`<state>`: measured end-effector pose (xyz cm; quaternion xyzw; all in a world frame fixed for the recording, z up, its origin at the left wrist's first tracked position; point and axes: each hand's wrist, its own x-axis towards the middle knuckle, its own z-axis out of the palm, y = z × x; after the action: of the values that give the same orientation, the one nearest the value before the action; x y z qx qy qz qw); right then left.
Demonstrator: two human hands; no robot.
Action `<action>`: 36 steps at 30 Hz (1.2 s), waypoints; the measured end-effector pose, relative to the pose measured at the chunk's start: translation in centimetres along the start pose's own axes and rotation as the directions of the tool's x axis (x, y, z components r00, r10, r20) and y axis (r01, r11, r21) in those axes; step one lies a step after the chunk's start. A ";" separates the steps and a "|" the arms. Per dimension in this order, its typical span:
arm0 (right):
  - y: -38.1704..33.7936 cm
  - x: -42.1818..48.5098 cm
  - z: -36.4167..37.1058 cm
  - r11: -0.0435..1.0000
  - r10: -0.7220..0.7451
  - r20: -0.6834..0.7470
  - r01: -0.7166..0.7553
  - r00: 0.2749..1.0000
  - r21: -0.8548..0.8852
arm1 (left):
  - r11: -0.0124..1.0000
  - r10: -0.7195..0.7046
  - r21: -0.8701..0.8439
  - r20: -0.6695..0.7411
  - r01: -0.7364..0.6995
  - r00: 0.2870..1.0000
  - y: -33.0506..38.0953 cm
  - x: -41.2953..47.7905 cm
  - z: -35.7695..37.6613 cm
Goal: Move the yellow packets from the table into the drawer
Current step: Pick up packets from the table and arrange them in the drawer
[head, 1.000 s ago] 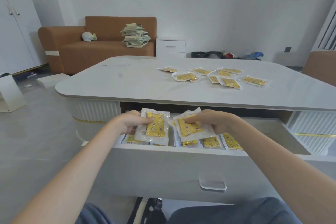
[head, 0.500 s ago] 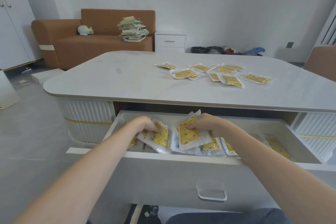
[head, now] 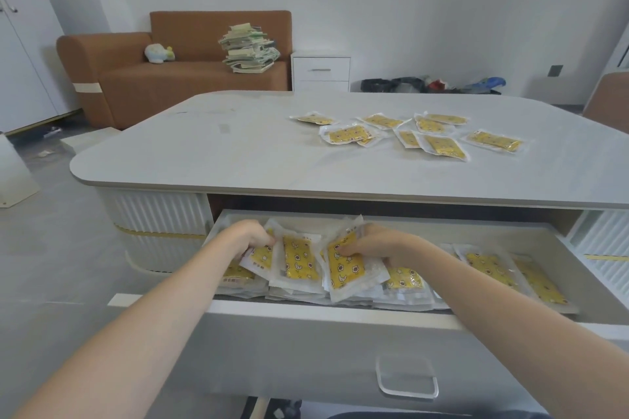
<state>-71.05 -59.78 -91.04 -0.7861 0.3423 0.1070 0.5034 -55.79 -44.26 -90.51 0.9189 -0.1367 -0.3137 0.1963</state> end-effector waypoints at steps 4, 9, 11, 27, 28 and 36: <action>0.6 0.5 0.9 0.999 0.015 0.021 -0.014 1.000 -0.032 | 0.996 0.027 0.087 -0.117 -0.017 0.993 -0.5 -0.2 -0.9; 0.2 0.4 0.9 0.995 0.024 0.081 -0.032 0.996 0.099 | 0.989 0.057 0.144 -0.157 -0.034 0.986 -0.8 -0.4 -1.1; -0.1 0.2 0.8 0.986 0.034 0.111 -0.051 0.993 0.156 | 0.978 0.082 0.205 -0.205 -0.039 0.975 -0.9 -0.6 -0.7; 0.1 0.8 1.9 0.990 0.021 0.098 -0.035 0.995 0.135 | 0.972 0.120 0.230 -0.305 -0.049 0.945 -1.8 -0.2 -1.3; 0.1 0.6 1.9 0.991 0.019 0.097 -0.032 0.995 0.127 | 0.970 0.112 0.240 -0.300 -0.038 0.947 -1.9 -0.2 -1.3; 0.3 0.5 2.1 0.991 0.020 0.064 -0.028 0.998 0.132 | 0.927 0.238 0.371 -0.462 -0.057 0.854 -2.8 -0.1 -0.6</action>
<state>-70.47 -58.24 -92.53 -0.7428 0.3422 0.1148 0.5639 -55.11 -41.57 -91.33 0.9748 -0.2053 -0.0205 0.0851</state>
